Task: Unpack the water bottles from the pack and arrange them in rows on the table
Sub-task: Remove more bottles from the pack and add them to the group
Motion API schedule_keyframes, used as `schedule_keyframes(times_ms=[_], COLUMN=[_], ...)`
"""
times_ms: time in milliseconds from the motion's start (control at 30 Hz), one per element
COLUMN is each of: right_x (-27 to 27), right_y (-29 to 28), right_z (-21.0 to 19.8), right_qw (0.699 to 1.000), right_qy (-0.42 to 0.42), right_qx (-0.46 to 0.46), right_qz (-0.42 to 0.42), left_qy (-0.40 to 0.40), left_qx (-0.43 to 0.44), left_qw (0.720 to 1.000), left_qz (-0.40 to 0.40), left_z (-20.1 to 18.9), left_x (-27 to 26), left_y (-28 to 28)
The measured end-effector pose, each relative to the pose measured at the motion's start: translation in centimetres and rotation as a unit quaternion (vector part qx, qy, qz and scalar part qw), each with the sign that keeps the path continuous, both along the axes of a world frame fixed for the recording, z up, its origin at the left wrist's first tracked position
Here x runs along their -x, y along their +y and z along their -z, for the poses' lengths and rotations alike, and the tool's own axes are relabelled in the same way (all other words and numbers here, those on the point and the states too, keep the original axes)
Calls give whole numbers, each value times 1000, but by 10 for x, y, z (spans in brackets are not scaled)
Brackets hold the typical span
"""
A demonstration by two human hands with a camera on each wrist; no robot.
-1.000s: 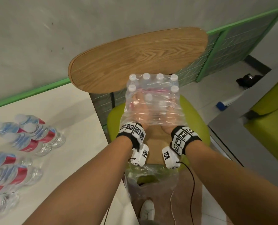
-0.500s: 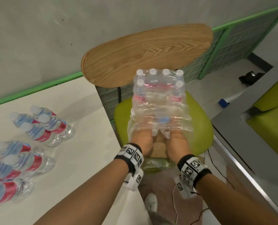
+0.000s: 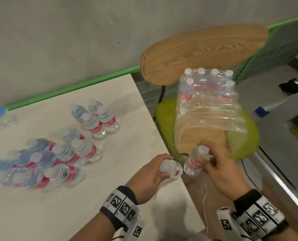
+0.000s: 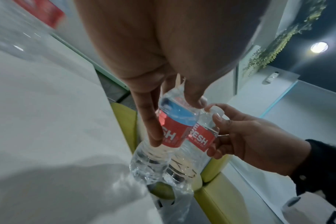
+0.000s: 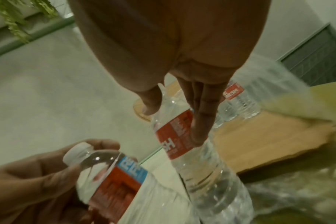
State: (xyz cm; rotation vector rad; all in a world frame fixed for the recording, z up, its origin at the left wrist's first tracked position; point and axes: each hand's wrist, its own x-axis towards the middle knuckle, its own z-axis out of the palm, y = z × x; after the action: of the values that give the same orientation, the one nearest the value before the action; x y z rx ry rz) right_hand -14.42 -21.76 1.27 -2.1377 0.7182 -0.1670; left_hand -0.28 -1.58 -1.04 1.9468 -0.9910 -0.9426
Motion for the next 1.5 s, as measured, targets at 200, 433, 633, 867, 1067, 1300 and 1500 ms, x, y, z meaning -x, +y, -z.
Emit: schedule_keyframes(times_ms=[200,433,633,867,1067,1300,1500], right_x=[-56,-115,-153,-197,-217,-223,-224], right_y=[86,186,239,266,267,262,261], right_z=[6,21,32,43,48,48,49], right_qw=[994,973,974,986,987,984,981], right_qy=[51,62,1,-36,-46,-47,-47], right_qx=[-22,-63,-77,-64,-26,-33,-25], right_qz=[-97,-212,-211,-146,-153,-169,-184], left_qy=[-17,-76,-118,-183,-237,-222,-197], left_qx=[-10,-41,2,-6,-22,-4,0], left_qw=[987,936,891,861,841,846,852], left_qz=[-162,-341,-438,-474,-485,-486,-485], left_z=[0,15,26,31,28,31,32], left_x=[-23,-39,-51,-71,-83,-91,-90], left_y=[129,256,307,294,276,276,279])
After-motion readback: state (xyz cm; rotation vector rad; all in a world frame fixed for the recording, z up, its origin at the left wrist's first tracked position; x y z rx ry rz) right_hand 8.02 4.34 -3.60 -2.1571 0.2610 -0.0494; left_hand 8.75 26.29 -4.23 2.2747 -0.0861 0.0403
